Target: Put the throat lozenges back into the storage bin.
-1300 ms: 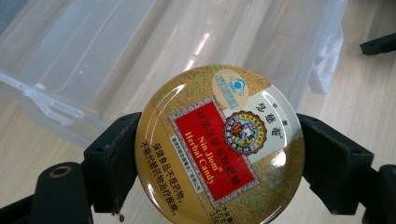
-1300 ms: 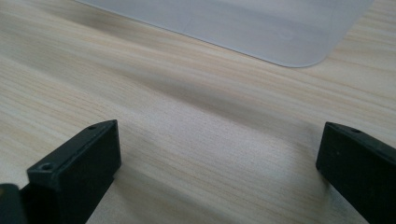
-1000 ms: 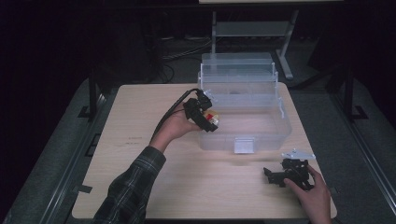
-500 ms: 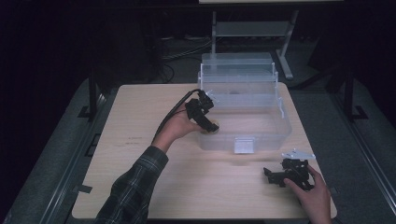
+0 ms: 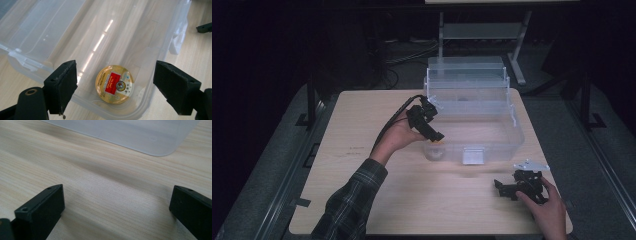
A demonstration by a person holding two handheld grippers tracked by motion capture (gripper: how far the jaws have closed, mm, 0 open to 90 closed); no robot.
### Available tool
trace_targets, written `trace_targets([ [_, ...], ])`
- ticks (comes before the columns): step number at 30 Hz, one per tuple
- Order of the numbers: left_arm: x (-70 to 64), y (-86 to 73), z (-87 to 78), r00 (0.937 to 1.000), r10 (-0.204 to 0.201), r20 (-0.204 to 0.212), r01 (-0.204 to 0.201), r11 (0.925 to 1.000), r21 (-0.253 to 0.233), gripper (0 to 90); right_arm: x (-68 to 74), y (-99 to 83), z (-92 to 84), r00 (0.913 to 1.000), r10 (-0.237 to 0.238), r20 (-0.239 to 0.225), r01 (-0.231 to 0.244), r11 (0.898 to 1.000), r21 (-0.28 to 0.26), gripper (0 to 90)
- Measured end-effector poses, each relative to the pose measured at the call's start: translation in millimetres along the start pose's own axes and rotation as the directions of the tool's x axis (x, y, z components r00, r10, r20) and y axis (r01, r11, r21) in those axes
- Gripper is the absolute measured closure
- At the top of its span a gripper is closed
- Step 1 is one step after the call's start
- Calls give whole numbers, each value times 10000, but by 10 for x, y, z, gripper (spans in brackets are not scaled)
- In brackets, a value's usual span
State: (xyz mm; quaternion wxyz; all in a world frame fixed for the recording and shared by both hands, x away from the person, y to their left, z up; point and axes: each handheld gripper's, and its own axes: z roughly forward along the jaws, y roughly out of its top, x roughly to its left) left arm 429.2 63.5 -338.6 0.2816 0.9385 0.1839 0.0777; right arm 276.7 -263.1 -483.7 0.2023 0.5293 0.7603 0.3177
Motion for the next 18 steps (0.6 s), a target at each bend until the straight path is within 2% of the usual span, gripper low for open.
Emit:
trace_targets([
  [9, -34, -78, -113, 10000, 4, -93, -5, 9999, -154, 188, 0, 0, -1, 10000, -3, -4, 3, 10000, 2, 0],
  [18, -90, -272, -231, 9997, -145, -197, 137, 9991, -411, 189, -1, 0, -1, 10000, -12, 0, 12, 10000, 0, 0],
])
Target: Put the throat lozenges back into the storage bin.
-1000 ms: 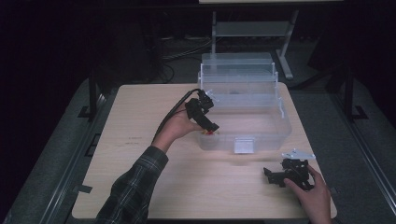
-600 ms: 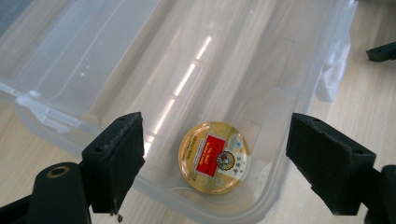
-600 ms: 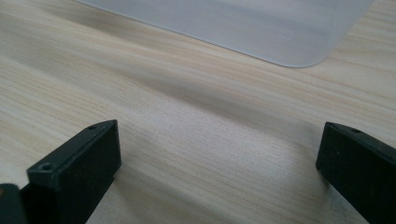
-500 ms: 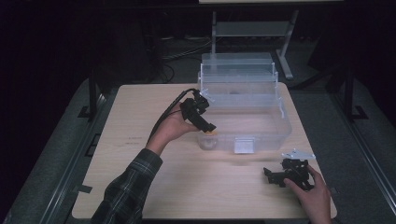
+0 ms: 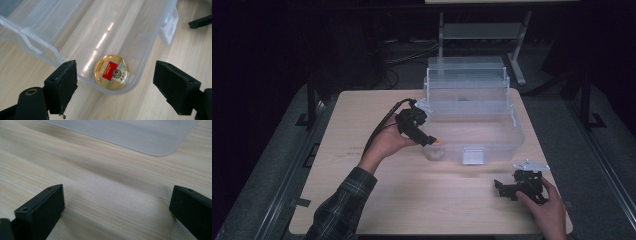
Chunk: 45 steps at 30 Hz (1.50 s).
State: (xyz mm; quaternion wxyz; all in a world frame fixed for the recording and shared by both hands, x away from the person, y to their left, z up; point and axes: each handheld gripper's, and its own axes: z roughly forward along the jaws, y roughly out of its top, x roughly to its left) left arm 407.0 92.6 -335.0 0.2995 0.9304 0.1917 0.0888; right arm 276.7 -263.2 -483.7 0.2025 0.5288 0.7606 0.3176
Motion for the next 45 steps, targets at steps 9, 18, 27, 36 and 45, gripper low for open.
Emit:
trace_targets([
  [9, 0, -233, -141, 9994, -273, -227, 270, 9996, -118, 191, 0, 0, 0, 10000, 7, -14, -7, 10000, 8, 0],
  [18, -54, -489, -234, 9979, -505, -406, 496, 9985, -245, 192, 1, 0, 0, 10000, 13, -10, -13, 10000, -4, 0],
  [27, -78, -778, -305, 9945, -859, -593, 838, 9958, -377, 192, 0, 0, 0, 10000, -4, 4, 4, 10000, 1, 0],
  [36, -117, -1061, -336, 9900, -1167, -798, 1128, 9923, -520, 193, 0, 0, -1, 10000, -8, -29, 8, 10000, -1, 0],
  [45, -162, -1386, -349, 9834, -1399, -1153, 1343, 9894, -550, 193, 0, 0, 0, 10000, -2, -2, 2, 10000, 2, 0],
])
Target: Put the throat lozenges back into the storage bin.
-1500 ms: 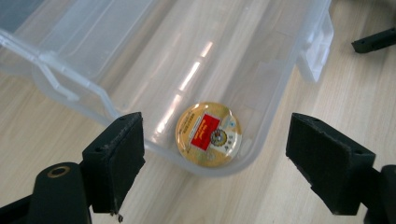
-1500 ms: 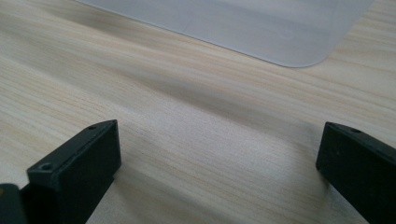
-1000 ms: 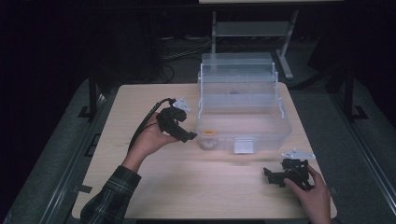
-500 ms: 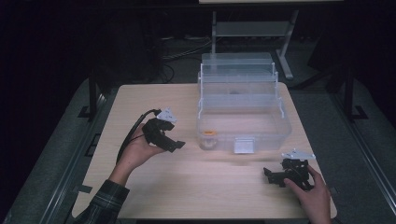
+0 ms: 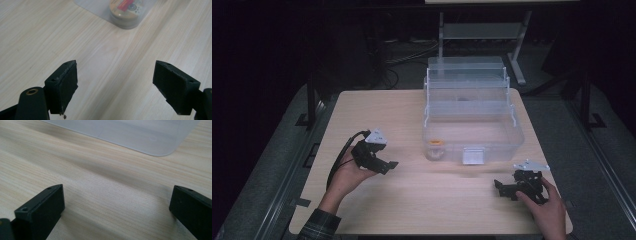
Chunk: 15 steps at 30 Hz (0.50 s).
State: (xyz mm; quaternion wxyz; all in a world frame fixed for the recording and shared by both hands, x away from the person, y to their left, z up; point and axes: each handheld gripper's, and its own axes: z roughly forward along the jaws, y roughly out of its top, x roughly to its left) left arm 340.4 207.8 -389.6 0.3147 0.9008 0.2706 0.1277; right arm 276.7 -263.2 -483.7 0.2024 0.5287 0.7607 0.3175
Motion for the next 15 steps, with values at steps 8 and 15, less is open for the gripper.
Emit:
trace_targets([
  [8, -28, -209, -17, 9997, -222, -137, 221, 9997, -76, 192, 0, 0, 0, 10000, 3, 1, -3, 10000, 1, 0],
  [15, -84, -426, -4, 9987, -452, -233, 446, 9987, -243, 189, 0, 0, 0, 10000, 1, 0, -1, 10000, 0, 0],
])
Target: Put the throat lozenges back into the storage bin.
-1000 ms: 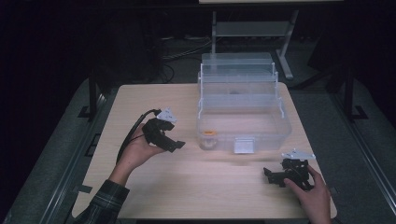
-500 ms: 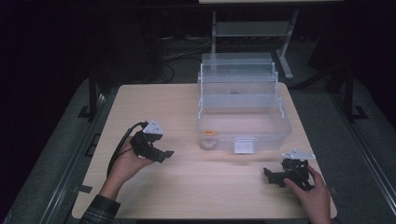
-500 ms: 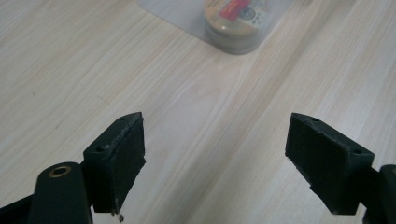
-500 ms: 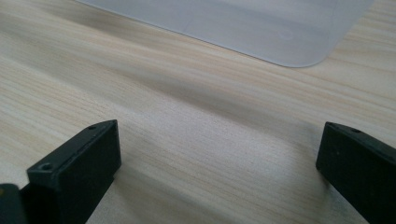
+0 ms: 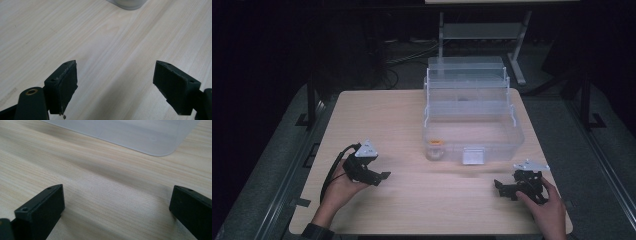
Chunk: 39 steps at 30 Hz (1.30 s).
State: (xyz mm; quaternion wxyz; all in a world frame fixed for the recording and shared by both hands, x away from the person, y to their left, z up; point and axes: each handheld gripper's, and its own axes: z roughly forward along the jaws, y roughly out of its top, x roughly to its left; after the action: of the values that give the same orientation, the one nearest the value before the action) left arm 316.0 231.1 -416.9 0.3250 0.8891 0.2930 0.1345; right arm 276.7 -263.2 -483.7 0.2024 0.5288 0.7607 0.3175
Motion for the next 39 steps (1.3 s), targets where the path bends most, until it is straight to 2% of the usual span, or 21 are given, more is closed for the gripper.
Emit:
trace_targets([
  [12, -109, -288, -5, 9995, -155, -279, 155, 9999, 3, 177, 0, 0, 0, 10000, 3, -1, -3, 10000, 2, 0],
  [21, -149, -457, 15, 9989, -217, -409, 222, 9997, 124, 149, 0, 0, 0, 10000, 0, -3, 0, 10000, -1, 0],
  [24, -161, -566, 37, 9981, -252, -554, 263, 9995, 191, 133, 0, 0, 0, 10000, 2, -2, -2, 10000, -2, 0],
  [31, -166, -663, 38, 9977, -382, -557, 396, 9989, 233, 114, 0, 0, 0, 10000, 0, -1, 0, 10000, -2, 0],
  [37, -136, -774, 22, 9961, -851, -238, 844, 9960, -276, 112, 0, 0, 0, 10000, 1, -1, -1, 10000, -1, 0],
  [39, -139, -807, 21, 9959, -883, -214, 871, 9949, -514, 110, 0, 0, 0, 10000, 5, -1, -5, 10000, -1, 0],
])
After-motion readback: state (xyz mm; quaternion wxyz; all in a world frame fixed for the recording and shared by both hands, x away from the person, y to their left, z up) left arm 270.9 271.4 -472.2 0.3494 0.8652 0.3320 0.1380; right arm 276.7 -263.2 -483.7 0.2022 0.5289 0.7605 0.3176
